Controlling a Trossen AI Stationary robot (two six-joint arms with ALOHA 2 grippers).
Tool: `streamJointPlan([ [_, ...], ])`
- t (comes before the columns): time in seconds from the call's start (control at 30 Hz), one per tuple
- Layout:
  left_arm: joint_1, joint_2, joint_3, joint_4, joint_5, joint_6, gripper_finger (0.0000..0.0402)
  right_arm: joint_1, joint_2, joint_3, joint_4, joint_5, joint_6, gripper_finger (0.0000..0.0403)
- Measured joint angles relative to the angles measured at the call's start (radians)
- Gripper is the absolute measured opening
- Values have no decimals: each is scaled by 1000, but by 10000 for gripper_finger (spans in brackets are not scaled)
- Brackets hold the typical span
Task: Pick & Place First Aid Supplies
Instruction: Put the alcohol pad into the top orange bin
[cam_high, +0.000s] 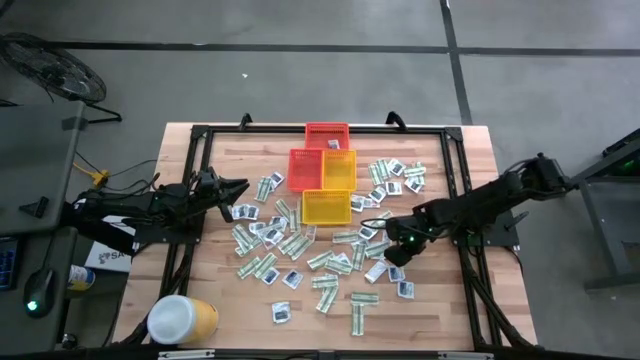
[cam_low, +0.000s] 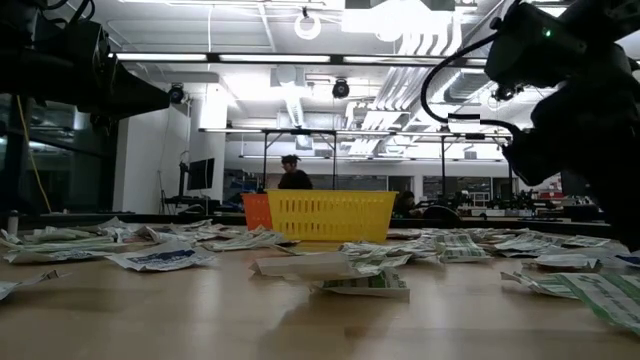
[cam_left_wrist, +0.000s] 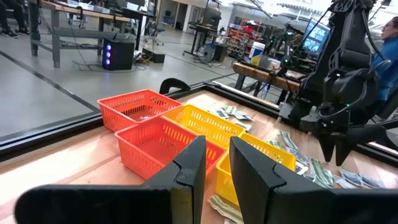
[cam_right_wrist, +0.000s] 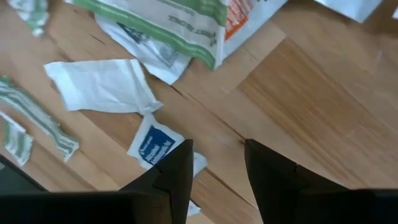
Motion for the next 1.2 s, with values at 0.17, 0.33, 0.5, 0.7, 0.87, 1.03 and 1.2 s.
streamJointPlan([
  [0.17,0,0,0,0,0,0,73,7,23,2,25,-16,-24,138],
  [0.33,0,0,0,0,0,0,73,22,25,2,39,-31,-100,138],
  [0.5,0,0,0,0,0,0,73,35,25,1,46,-42,-174,138],
  [0.7,0,0,0,0,0,0,73,44,27,0,58,-46,-202,138],
  [0.87,0,0,0,0,0,0,73,45,66,1,104,-72,-198,138],
  [1.03,0,0,0,0,0,0,73,46,89,2,140,-84,-175,137],
  [1.2,0,0,0,0,0,0,73,52,91,2,150,-76,-138,121],
])
